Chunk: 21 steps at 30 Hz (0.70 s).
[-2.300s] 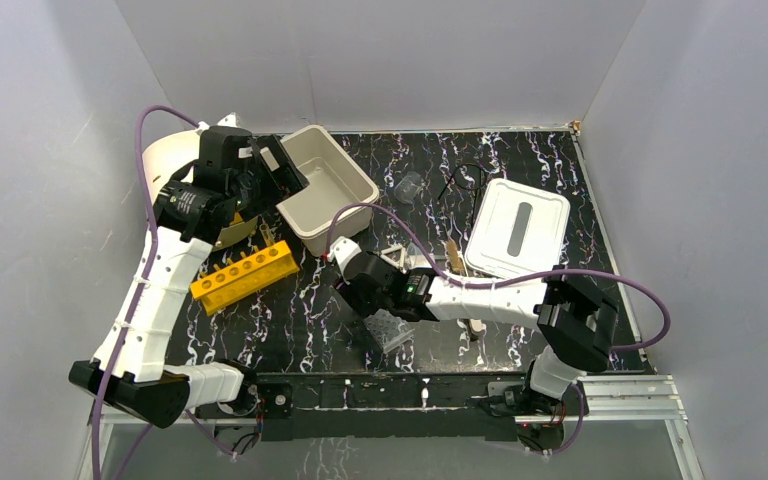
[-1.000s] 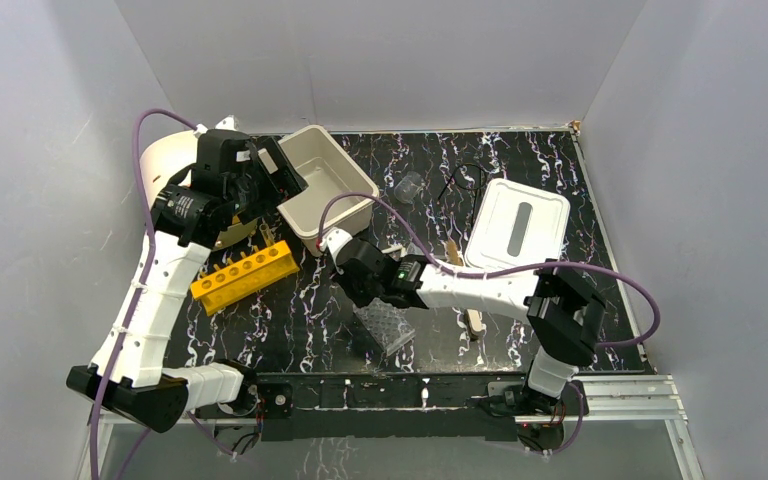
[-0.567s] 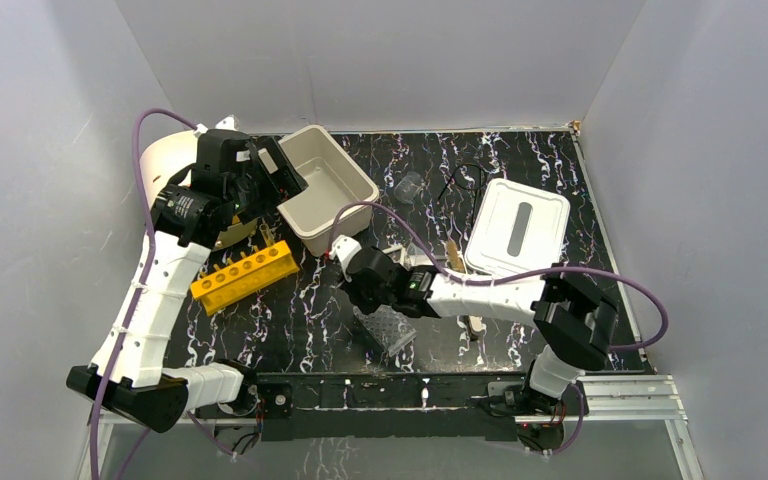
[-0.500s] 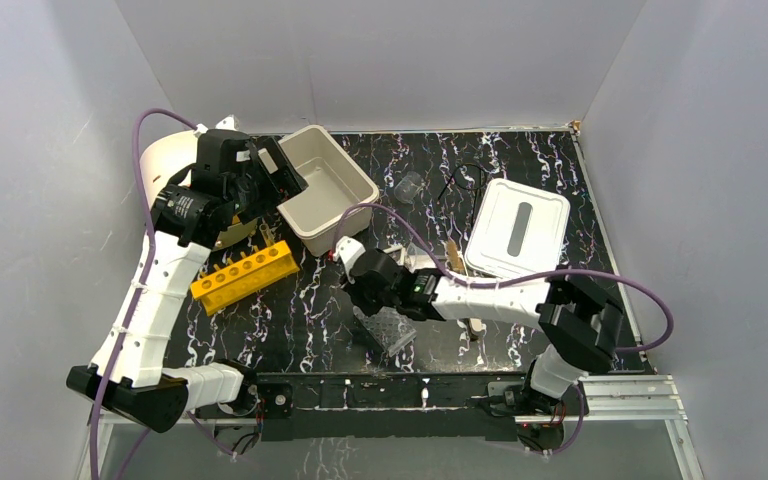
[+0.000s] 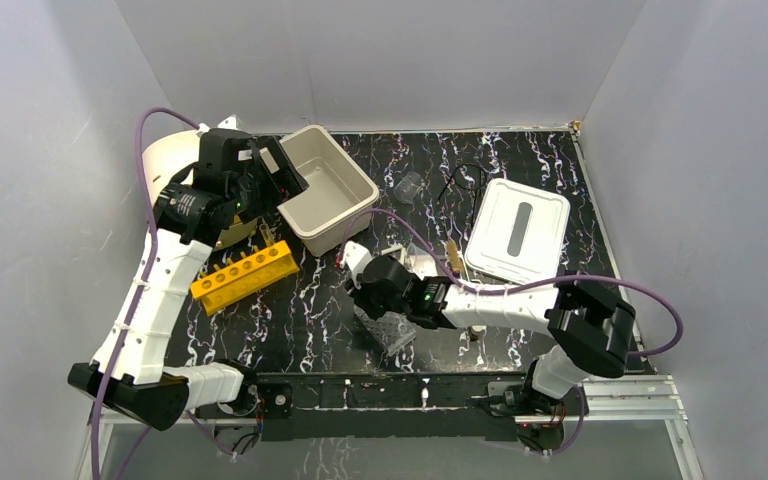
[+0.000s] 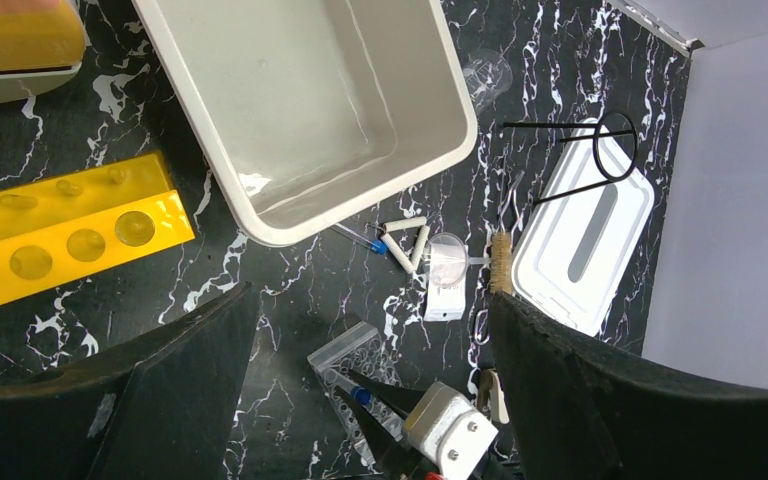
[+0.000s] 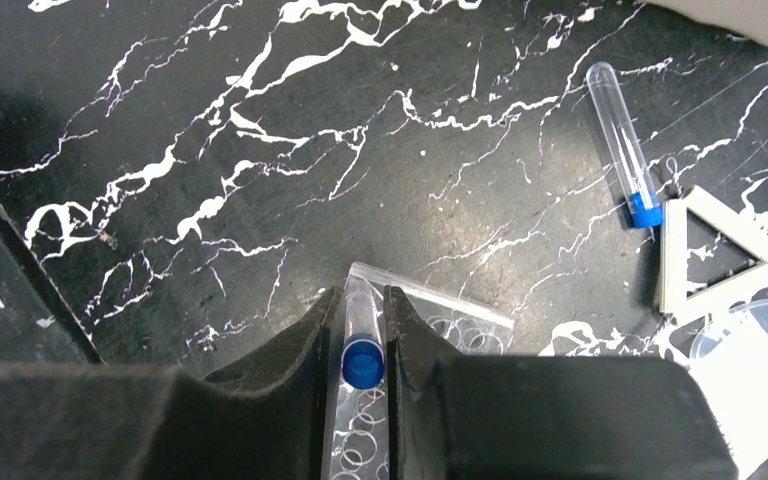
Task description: Organize the chemistry lab equipment
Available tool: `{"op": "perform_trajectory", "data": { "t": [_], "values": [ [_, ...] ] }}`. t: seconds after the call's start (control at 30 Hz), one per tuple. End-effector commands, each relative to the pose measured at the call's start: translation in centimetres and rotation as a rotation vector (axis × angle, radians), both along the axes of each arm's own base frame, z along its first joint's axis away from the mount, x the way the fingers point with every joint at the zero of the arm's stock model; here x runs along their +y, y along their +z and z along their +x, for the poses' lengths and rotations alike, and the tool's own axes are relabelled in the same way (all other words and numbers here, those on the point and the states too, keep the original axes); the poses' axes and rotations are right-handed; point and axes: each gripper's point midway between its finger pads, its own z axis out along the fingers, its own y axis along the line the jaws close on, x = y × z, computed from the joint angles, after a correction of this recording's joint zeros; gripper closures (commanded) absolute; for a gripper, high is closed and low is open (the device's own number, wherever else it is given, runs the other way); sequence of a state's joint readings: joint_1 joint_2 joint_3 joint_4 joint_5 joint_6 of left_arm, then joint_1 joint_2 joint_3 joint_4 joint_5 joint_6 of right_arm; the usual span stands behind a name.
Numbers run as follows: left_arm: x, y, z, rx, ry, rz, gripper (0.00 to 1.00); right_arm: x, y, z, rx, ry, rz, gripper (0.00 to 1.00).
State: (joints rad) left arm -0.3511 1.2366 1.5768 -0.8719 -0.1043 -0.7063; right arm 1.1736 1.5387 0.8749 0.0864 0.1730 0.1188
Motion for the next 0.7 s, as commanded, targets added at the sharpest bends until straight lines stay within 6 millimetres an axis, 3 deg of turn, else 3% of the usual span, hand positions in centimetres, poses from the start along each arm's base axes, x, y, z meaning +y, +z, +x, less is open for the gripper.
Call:
{"op": "perform_trajectory", "data": {
  "t": [0.0,0.23,0.67],
  "values": [
    [0.2,0.3,-0.1,-0.009,-0.005,0.008,0.16,1.9,2.1,1.1,-0.053,0.001,0.007,0.73],
    [0.4,0.4,-0.1,-0.012,0.001,0.008,0.16,2.2,1.1,1.2,-0.019,-0.018,-0.076,0.72],
    [0.3,0.3,0.2,-0.011,-0.001,0.004,0.16,2.1,1.5,0.0,-0.006,0.031,-0.023,0.67]
  ]
}}
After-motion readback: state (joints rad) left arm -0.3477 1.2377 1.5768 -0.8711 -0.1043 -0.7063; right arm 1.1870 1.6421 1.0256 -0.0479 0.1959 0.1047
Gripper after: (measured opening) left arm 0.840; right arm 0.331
